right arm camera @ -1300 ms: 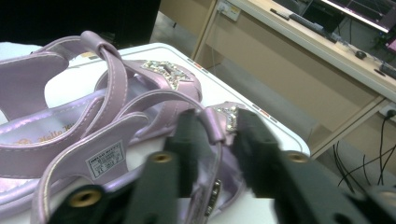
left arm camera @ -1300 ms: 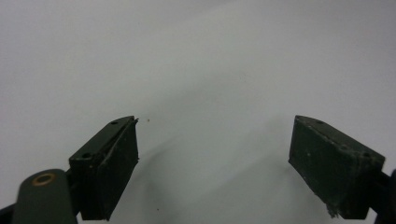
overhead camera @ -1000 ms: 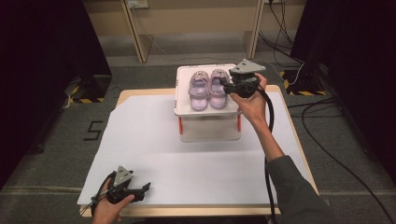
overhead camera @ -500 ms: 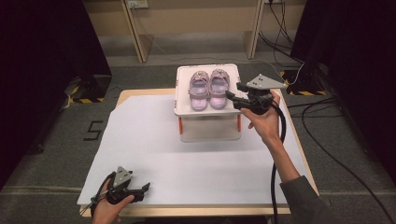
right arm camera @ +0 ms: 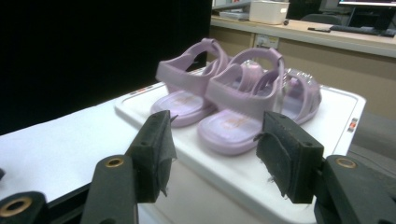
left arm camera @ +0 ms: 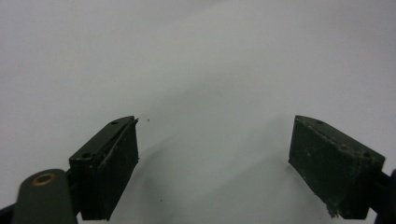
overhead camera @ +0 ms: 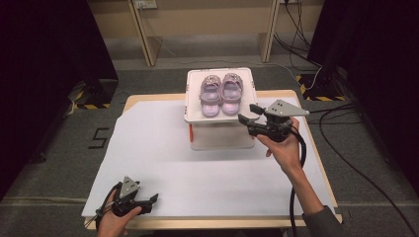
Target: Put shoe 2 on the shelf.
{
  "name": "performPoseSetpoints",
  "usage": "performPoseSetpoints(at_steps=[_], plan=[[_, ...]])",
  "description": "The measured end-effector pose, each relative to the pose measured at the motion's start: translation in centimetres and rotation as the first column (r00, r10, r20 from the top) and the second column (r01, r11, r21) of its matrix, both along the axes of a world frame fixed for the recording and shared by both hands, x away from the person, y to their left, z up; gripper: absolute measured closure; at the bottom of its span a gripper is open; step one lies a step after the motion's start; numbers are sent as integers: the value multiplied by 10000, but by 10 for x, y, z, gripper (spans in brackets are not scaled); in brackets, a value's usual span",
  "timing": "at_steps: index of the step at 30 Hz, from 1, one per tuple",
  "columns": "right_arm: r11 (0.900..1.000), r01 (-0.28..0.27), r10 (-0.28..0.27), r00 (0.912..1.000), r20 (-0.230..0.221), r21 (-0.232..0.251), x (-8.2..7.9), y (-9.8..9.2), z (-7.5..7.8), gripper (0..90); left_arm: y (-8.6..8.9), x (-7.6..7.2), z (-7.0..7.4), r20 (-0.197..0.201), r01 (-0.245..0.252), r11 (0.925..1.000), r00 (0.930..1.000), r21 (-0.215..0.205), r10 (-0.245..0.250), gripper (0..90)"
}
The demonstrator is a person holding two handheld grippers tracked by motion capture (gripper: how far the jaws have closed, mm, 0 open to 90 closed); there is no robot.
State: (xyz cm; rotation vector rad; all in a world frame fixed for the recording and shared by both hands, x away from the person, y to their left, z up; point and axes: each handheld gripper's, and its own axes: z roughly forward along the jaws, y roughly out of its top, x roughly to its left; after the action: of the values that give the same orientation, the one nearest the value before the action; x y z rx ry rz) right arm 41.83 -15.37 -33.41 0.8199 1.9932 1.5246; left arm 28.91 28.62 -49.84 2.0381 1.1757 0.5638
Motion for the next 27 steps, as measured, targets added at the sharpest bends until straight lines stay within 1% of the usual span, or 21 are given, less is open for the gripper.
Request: performPoseSetpoints(at_steps=[2, 4, 6, 8, 9, 10, 14, 15, 16, 17, 19, 20, 21, 22, 27], plan=[[10000, -22, 22, 10000, 35, 71, -4, -1, -5, 437, 0, 0, 0, -16, 0, 10000, 10000, 0, 0, 153], [9998, -35, 36, 10000, -26, 209, -8, -2, -11, 424, 0, 0, 0, -3, -16, 10000, 10000, -13, 16, 153], [9994, -52, 58, 9999, -147, 347, -13, -2, -21, 416, 0, 0, -1, -26, -55, 10000, 10000, -51, 55, 153], [9996, -96, 105, 9995, -310, 281, -15, -3, -28, 407, 0, 0, 0, 3, 22, 10000, 10000, -25, -22, 153], [9996, -147, 160, 9983, -560, 237, -17, -4, -31, 401, 0, 0, 0, 6, 31, 10000, 10000, -17, -31, 153], [9993, -137, 155, 9985, -523, 341, -17, -5, -34, 398, 0, 0, 1, 8, 43, 10000, 10000, 13, -43, 153], [9996, -133, 153, 9963, -847, 246, -21, -7, -44, 388, 1, -1, 0, 37, -42, 10000, 10000, -58, 42, 153], [9993, -194, 221, 9961, -859, 318, -22, -7, -46, 385, 1, -1, 1, 40, -47, 10000, 10000, -43, 48, 153], [9996, -153, 175, 9953, -957, 241, -23, -8, -48, 384, 1, -1, 1, 43, -32, 10000, 10000, -21, 32, 153], [9993, -204, 234, 9952, -945, 317, -24, -7, -50, 381, 1, -1, 2, 52, -5, 10000, 10000, -20, 5, 153], [9985, -314, 366, 9924, -1174, 452, -27, -8, -56, 374, 0, -1, 2, 91, -14, 10000, 10000, -31, 15, 153], [9982, -375, 430, 9917, -1213, 469, -28, -8, -59, 365, 0, -1, 2, 85, -15, 10000, 10000, -29, 15, 153], [9985, -373, 422, 9908, -1285, 403, -30, -8, -62, 356, 0, -1, 2, 81, -22, 10000, 10000, -27, 23, 153], [9981, -411, 465, 9909, -1265, 450, -30, -7, -64, 350, 0, -1, 2, 81, -31, 10000, 10000, -21, 31, 153], [9986, -384, 437, 9863, -1588, 367, -33, -7, -78, 307, 0, -1, 2, 47, -11, 10000, 10000, 20, 10, 152]])
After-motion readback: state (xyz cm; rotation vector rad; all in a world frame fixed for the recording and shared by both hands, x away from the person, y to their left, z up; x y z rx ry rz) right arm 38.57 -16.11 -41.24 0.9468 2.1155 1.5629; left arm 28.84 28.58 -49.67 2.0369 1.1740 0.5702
